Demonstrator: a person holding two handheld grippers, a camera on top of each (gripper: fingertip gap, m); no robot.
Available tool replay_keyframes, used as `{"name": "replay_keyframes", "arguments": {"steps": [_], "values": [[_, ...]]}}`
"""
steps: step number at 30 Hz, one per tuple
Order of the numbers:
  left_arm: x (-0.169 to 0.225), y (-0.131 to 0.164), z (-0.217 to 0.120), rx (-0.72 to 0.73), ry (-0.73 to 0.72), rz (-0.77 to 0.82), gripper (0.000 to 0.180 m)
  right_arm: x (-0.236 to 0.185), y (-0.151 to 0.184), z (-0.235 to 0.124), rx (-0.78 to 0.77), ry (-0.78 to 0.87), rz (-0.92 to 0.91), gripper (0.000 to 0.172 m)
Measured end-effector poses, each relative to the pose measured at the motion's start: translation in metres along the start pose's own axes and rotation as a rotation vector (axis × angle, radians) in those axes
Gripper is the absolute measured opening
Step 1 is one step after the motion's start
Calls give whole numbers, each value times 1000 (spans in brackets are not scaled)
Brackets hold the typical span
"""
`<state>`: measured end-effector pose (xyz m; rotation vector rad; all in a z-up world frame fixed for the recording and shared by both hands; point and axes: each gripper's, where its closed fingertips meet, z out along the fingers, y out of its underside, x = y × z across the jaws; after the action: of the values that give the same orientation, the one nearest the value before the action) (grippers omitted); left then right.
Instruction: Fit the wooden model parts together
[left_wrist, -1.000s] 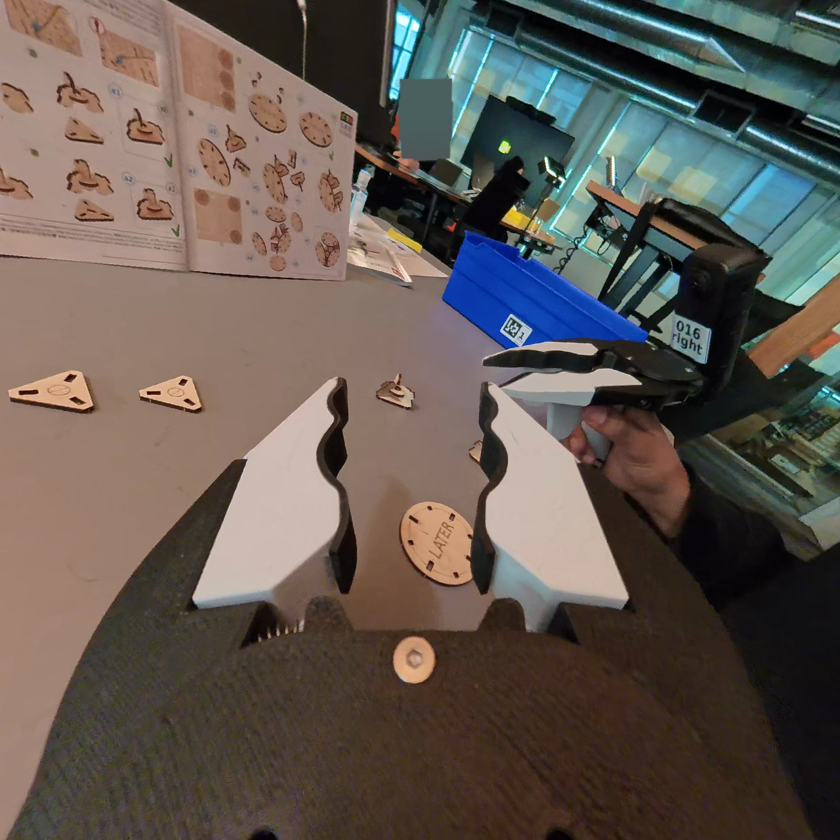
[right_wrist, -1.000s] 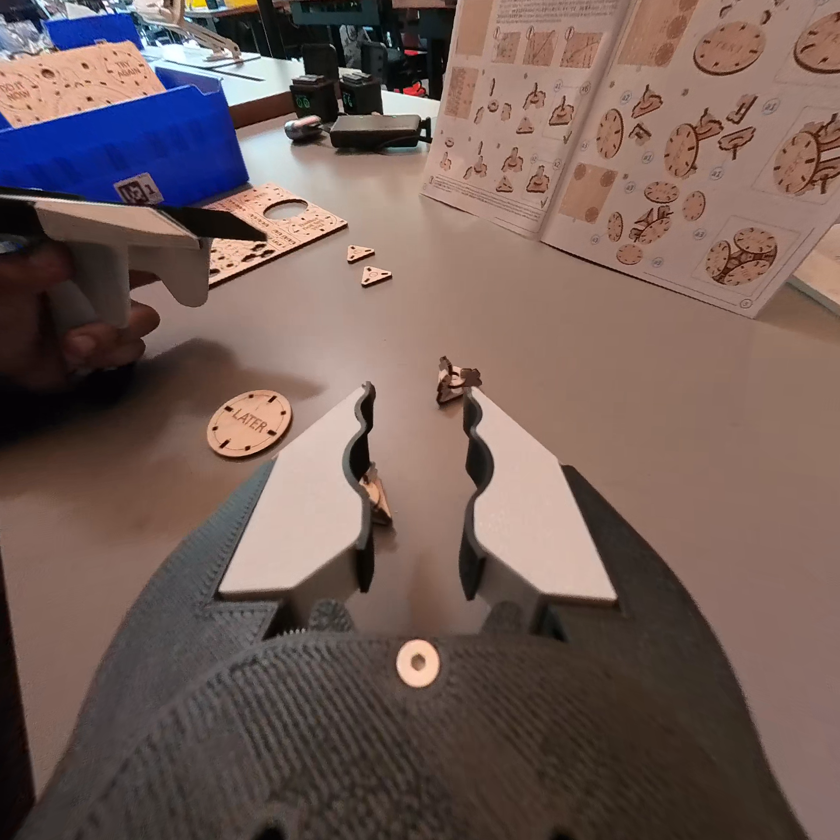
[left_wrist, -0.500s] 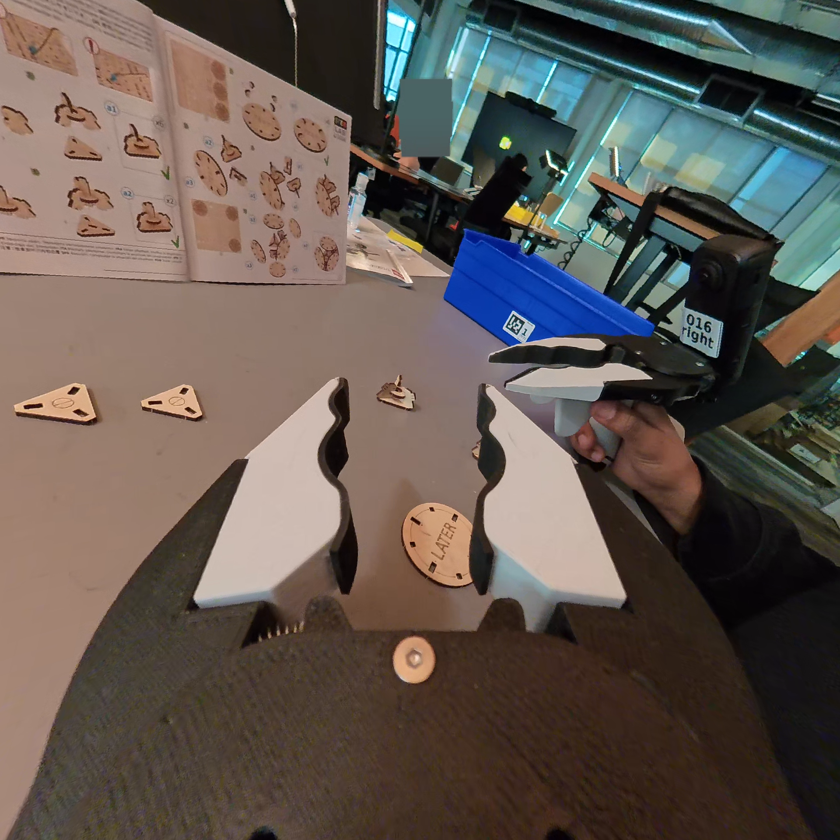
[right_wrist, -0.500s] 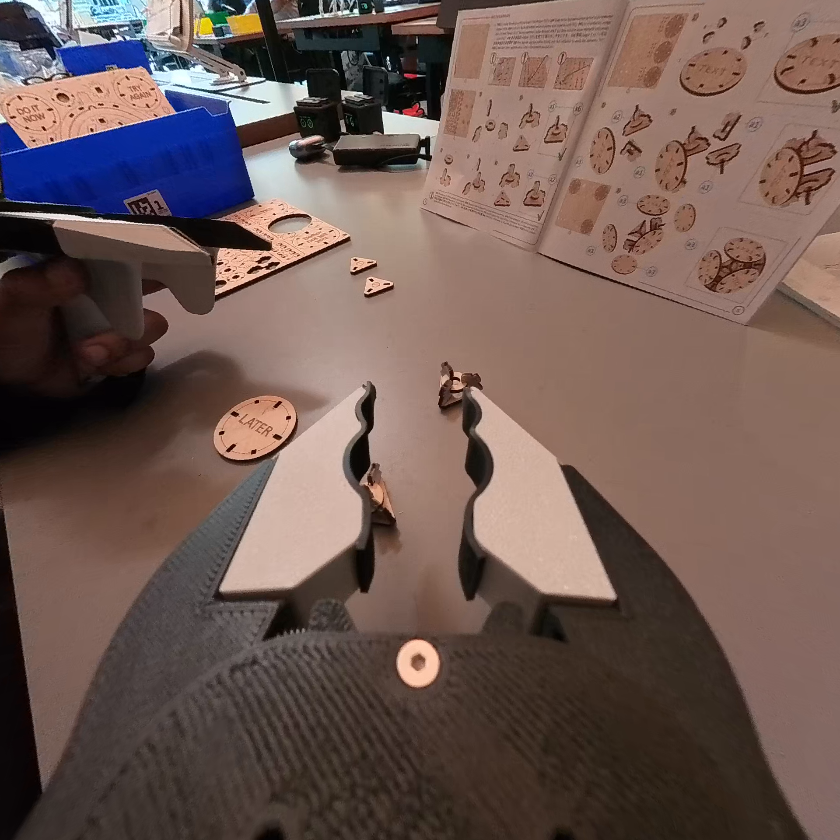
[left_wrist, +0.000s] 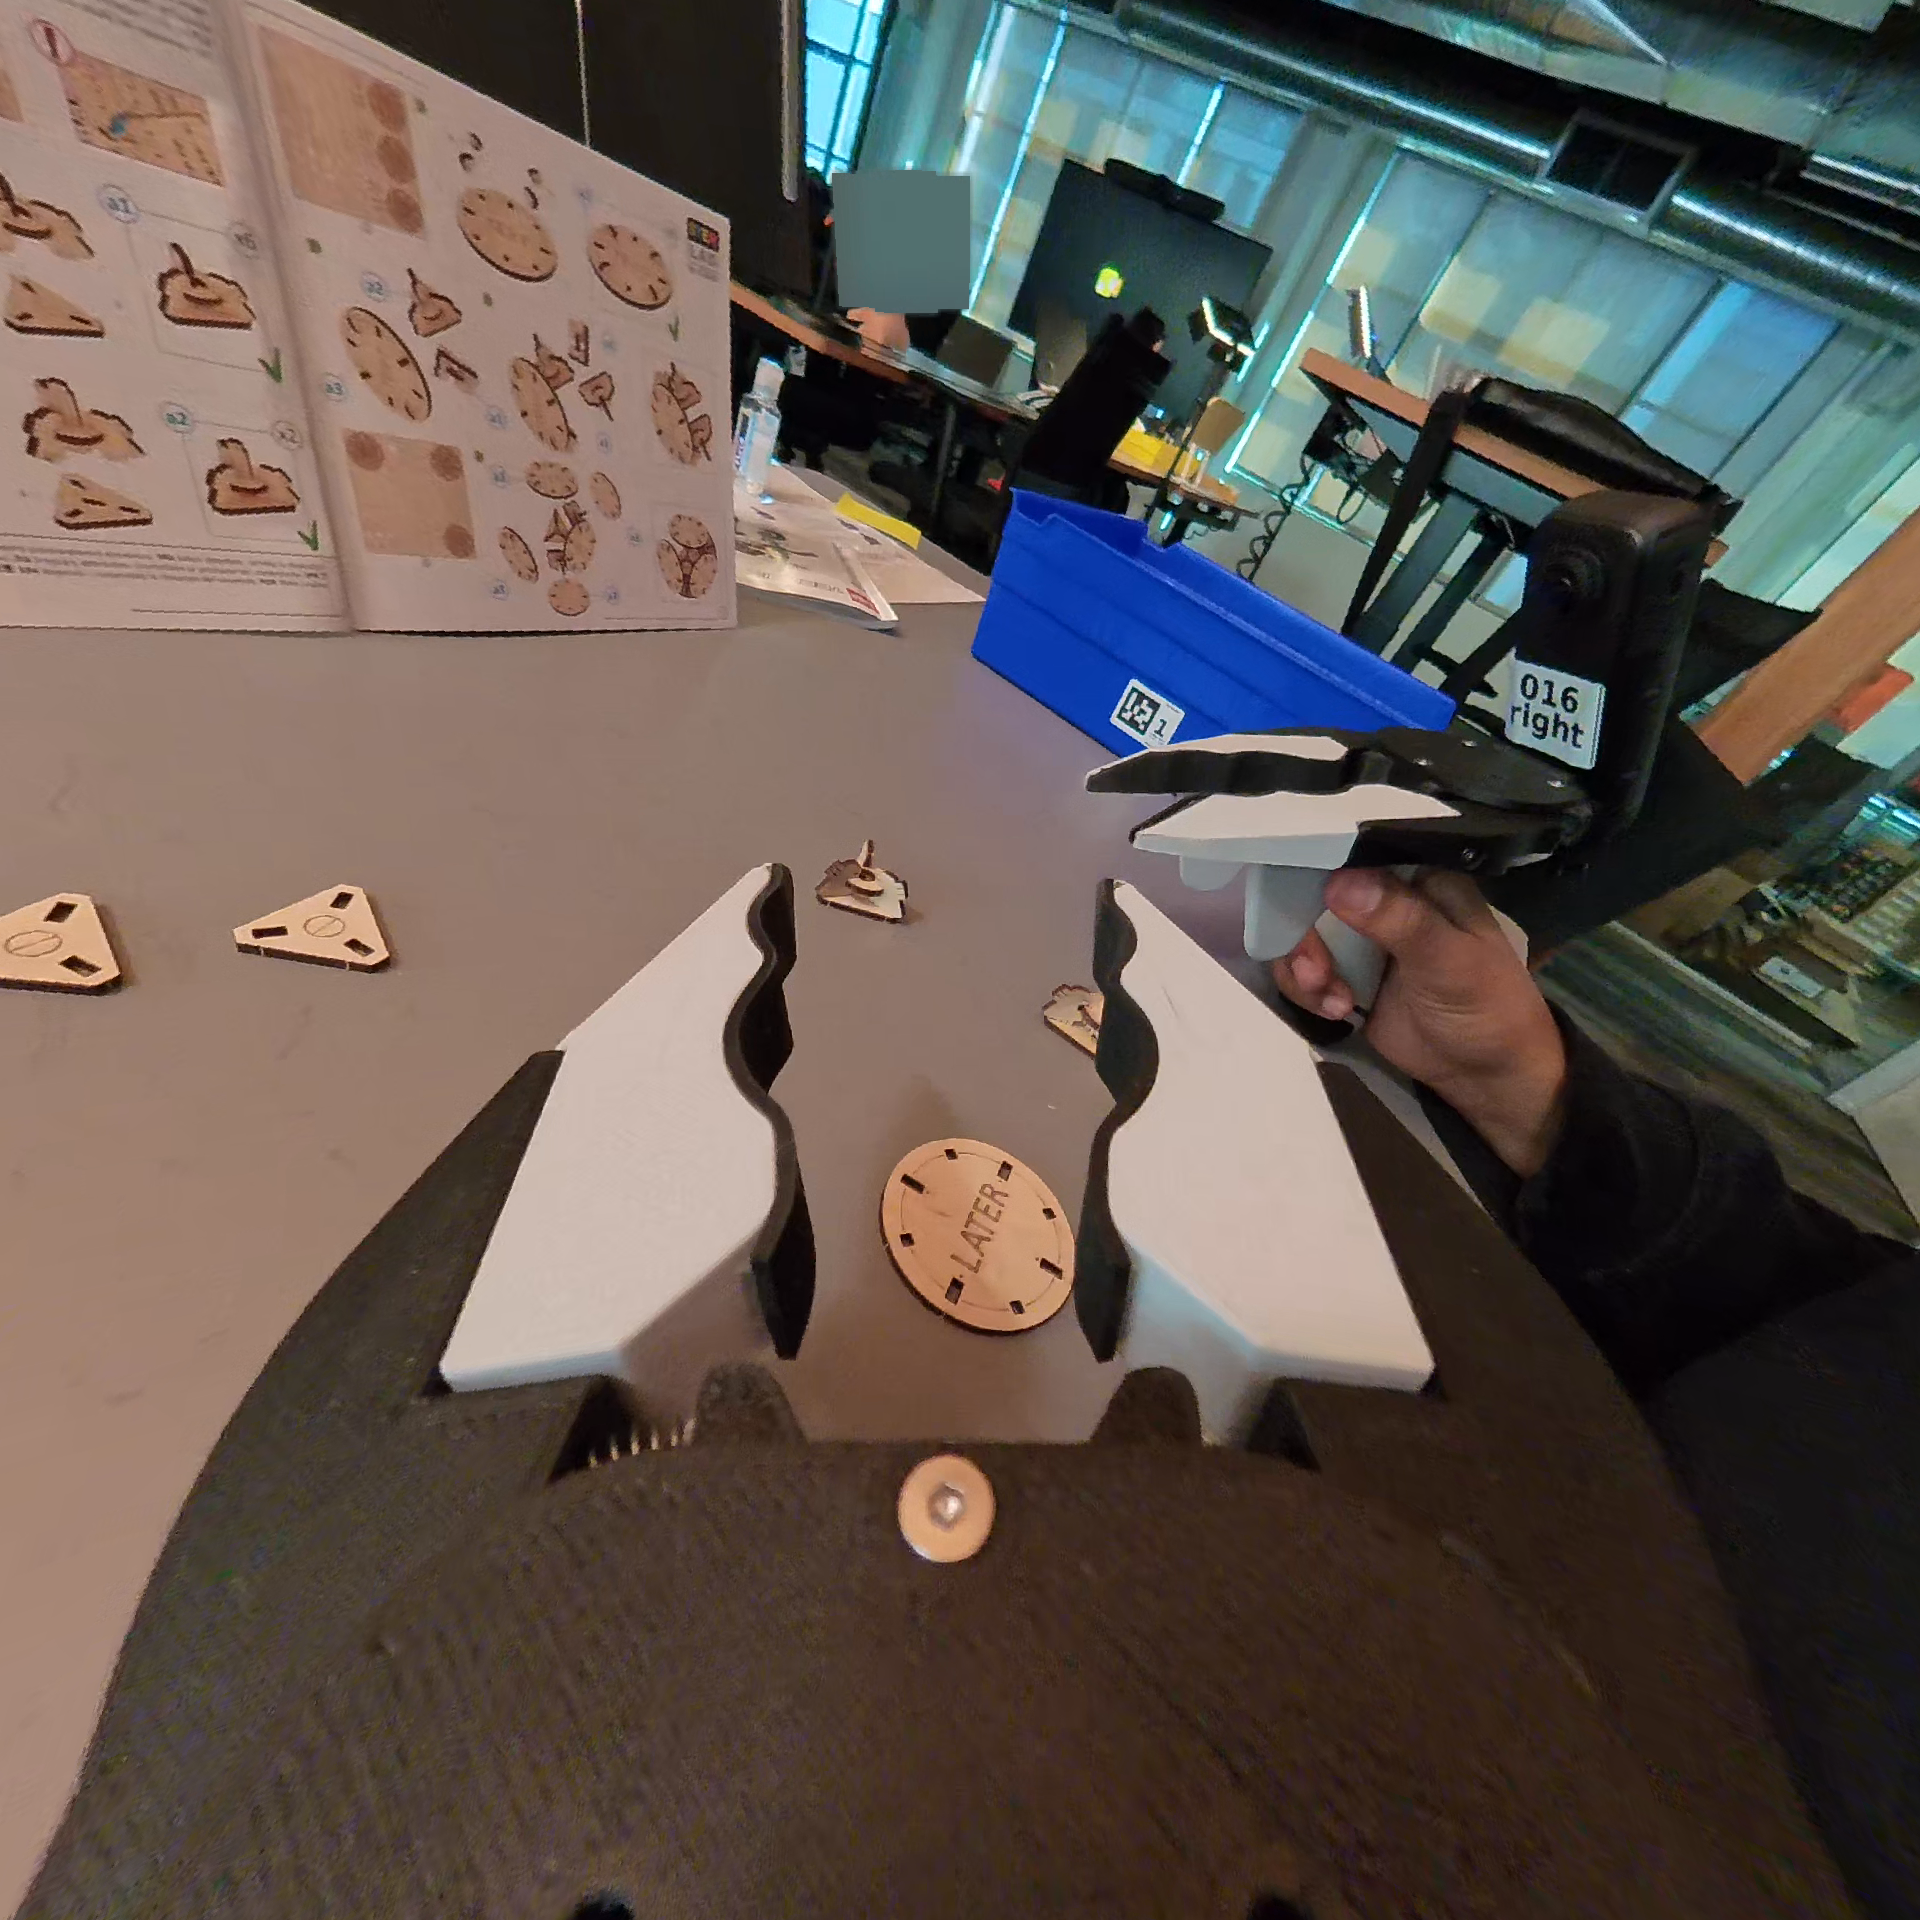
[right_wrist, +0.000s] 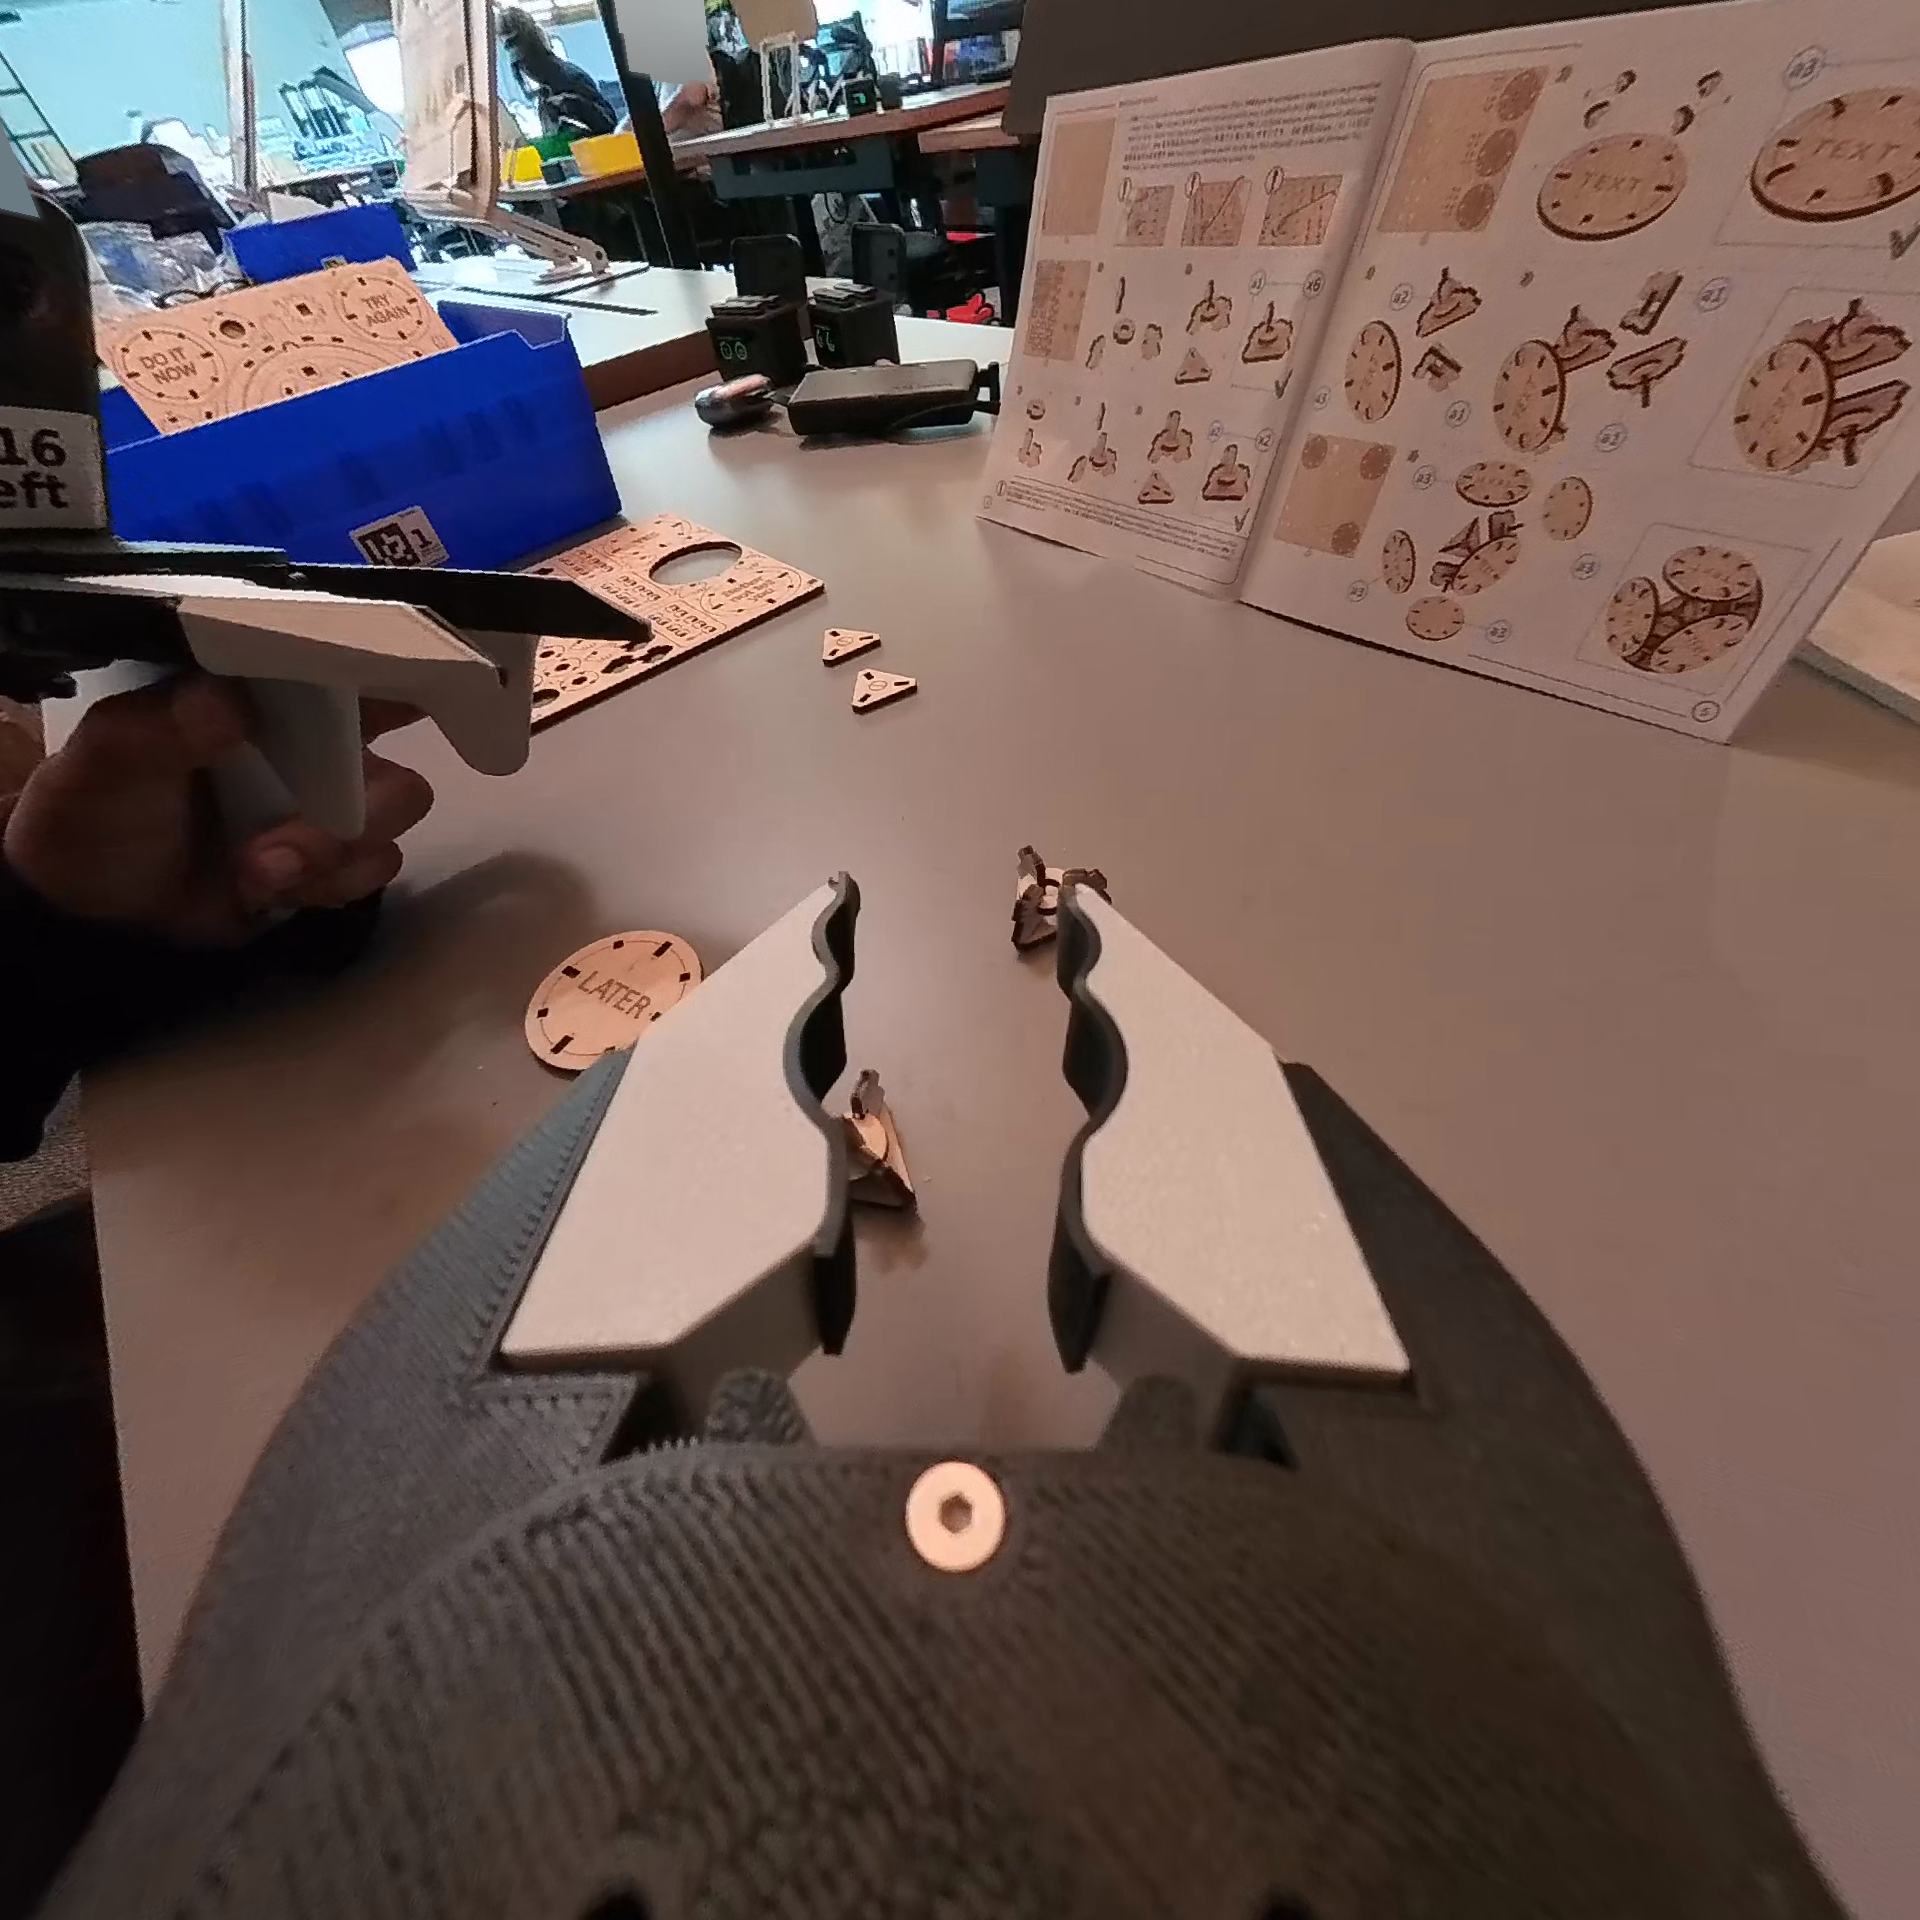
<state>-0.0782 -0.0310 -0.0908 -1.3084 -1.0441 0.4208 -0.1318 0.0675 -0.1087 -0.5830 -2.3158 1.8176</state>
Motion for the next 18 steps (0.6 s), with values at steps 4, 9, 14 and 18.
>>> {"name": "replay_keyframes", "arguments": {"steps": [4, 9, 14, 18], "values": [[1, 0, 0, -2, 3, 6, 57, 0, -1, -1, 7, -4, 8, 38], [1, 0, 0, -1, 7, -1, 57, 1, -3, -3, 22, -15, 27, 38], [1, 0, 0, 0, 12, -6, 56, -19, 2, -15, 0, -221, -31, 33], [1, 1, 1, -7, 17, -11, 56, -20, 19, -25, -109, -312, -37, 32]]}}
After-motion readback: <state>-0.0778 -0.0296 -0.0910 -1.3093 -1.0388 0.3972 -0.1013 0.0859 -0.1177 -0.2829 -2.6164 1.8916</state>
